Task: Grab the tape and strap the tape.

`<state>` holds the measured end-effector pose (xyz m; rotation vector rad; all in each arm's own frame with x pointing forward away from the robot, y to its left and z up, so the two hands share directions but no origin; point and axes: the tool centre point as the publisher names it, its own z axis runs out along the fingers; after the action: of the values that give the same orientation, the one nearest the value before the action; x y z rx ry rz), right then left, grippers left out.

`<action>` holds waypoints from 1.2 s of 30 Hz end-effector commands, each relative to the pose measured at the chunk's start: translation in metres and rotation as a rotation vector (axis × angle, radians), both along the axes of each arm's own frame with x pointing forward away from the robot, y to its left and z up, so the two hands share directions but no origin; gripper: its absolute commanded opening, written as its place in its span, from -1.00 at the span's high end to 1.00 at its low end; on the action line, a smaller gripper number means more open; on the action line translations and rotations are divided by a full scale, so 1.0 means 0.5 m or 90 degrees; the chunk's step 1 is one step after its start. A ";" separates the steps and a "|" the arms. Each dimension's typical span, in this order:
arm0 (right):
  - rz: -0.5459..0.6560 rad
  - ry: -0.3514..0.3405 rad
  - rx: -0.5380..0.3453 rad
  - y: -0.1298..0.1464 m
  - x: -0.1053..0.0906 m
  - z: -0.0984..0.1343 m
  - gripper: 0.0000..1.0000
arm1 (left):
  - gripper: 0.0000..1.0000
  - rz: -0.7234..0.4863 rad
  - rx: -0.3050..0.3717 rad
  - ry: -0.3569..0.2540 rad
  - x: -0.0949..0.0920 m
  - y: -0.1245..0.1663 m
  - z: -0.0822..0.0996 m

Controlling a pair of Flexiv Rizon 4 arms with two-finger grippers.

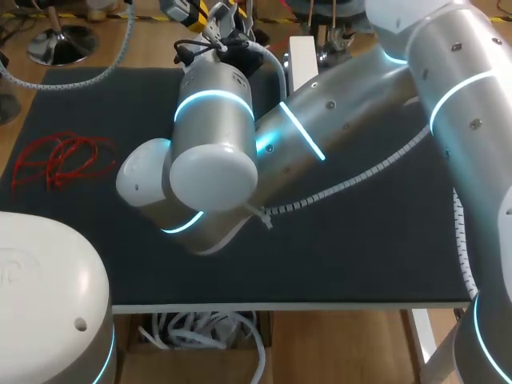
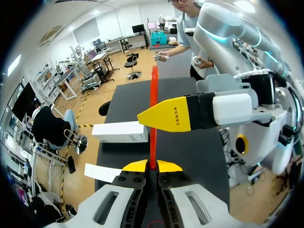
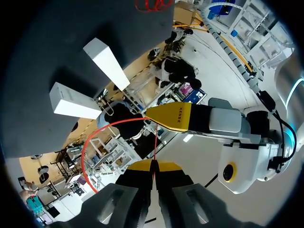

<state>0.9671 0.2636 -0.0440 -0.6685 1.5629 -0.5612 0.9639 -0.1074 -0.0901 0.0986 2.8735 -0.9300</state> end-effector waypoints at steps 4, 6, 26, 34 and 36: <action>-0.004 0.001 -0.011 0.011 0.005 -0.005 1.00 | 1.00 -0.001 0.002 0.002 0.002 -0.001 0.001; -0.005 0.001 -0.013 0.012 0.006 -0.008 1.00 | 1.00 -0.001 0.002 0.002 0.002 -0.001 0.001; 0.001 0.004 -0.024 0.030 0.004 -0.025 1.00 | 1.00 -0.001 0.002 0.002 0.002 -0.001 0.001; 0.001 0.003 -0.026 0.033 0.006 -0.027 1.00 | 1.00 -0.001 0.002 0.002 0.002 -0.001 0.001; 0.001 0.002 -0.027 0.034 0.006 -0.029 1.00 | 1.00 -0.001 0.002 0.002 0.002 -0.001 0.001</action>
<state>0.9700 0.2787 -0.0576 -0.7022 1.5580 -0.5879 0.9638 -0.1074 -0.0901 0.0985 2.8735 -0.9300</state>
